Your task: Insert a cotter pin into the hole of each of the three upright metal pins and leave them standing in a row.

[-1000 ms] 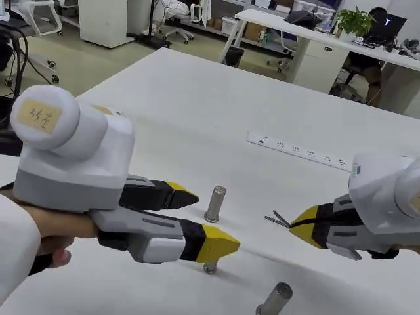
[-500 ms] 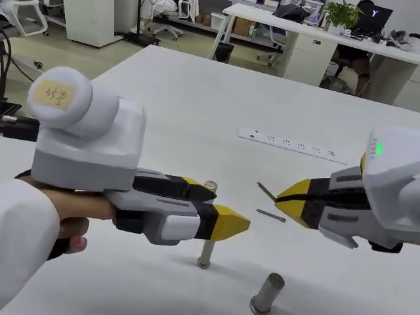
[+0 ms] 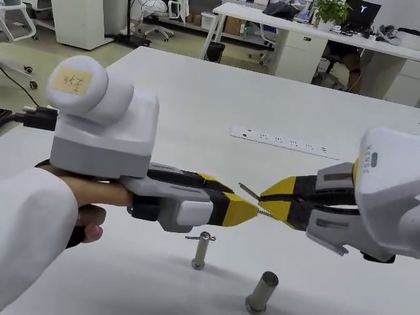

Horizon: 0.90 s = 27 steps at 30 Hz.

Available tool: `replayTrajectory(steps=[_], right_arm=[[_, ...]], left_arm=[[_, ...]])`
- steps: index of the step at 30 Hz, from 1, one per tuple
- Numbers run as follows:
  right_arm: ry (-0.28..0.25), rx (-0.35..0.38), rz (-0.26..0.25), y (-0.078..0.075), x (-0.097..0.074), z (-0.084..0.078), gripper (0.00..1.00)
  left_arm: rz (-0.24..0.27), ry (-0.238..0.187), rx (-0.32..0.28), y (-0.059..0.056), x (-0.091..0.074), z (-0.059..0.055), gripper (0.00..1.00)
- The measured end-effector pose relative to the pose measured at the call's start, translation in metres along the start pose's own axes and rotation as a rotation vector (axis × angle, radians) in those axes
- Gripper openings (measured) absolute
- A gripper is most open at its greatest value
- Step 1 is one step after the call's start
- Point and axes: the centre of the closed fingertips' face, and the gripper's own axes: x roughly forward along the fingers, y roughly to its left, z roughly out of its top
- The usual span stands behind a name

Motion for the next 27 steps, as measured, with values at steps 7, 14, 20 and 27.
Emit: replayTrajectory(steps=[7, 14, 20, 27], right_arm=[[-0.006, -0.020, -0.003, 0.000, 0.003, 0.001, 0.00], [-0.026, -0.034, -0.013, -0.002, 0.002, 0.008, 0.00], [-0.025, -0.060, -0.016, -0.002, 0.004, 0.012, 0.00], [-0.030, -0.072, -0.021, -0.003, 0.004, 0.014, 0.00]], left_arm=[[-0.011, -0.009, -0.019, -0.001, 0.001, 0.006, 0.14], [-0.017, -0.012, -0.034, -0.002, 0.000, 0.011, 0.04], [-0.012, -0.005, -0.044, 0.001, 0.000, 0.009, 0.02], [-0.010, 0.003, -0.054, 0.002, -0.003, 0.007, 0.01]])
